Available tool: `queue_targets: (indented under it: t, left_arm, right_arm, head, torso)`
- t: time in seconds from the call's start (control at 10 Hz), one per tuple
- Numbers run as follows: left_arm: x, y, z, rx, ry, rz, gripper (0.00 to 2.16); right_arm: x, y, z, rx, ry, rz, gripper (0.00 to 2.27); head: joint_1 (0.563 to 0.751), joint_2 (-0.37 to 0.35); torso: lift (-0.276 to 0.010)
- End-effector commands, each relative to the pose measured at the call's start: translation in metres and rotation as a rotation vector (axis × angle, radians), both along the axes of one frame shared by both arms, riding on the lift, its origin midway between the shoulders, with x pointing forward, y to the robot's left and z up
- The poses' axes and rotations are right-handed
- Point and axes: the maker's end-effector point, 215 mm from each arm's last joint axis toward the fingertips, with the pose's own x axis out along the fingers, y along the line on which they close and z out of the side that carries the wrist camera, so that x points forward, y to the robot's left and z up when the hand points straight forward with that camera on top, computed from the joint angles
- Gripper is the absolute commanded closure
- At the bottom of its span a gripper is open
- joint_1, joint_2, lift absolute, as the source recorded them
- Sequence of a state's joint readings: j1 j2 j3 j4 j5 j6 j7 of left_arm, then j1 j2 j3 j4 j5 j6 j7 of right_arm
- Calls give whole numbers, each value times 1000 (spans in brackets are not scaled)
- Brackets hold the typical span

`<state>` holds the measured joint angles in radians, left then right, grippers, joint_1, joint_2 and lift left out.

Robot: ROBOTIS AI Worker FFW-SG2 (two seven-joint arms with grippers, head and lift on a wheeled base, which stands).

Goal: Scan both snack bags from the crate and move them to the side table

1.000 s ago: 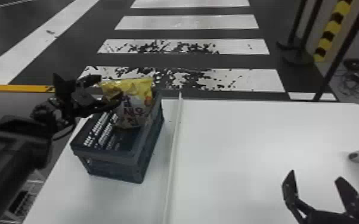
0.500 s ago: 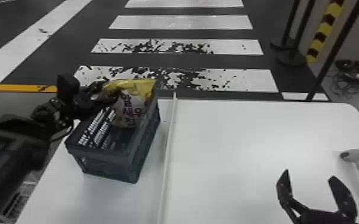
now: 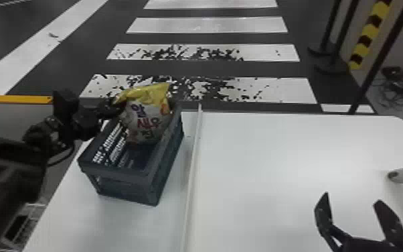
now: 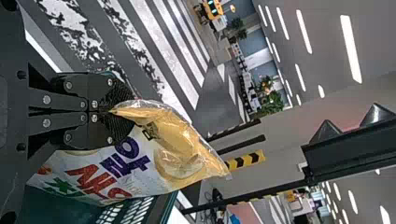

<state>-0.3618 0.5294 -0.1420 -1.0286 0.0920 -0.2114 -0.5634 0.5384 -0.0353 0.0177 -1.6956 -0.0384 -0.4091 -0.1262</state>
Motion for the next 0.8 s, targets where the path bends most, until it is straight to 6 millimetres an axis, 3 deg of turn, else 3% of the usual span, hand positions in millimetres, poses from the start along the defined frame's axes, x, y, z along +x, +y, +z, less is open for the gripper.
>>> queue_targets:
  t: [0.0,0.3,0.4,0.7]
  left_arm:
    - [-11,17,1,-40,6,53,2135]
    - [-38,55,17,-145,-33,232,2135]
    - [-45,58,18,-177,-43,252,2135]
    - [-48,40,28,-256,-86,223,2135]
  right_arm:
    - [0,0,-1,0,3,1,56]
    - [3,8,-4,2,13,24,56]
    - [5,11,-8,0,28,33,56]
    - [5,16,-12,-2,44,42,56]
  head:
    - [695,96]
    - [695,142]
    - [695,161]
    - [695,174]
  torso:
    - [-99]
    - [-99]
    - [-99]
    - [-99]
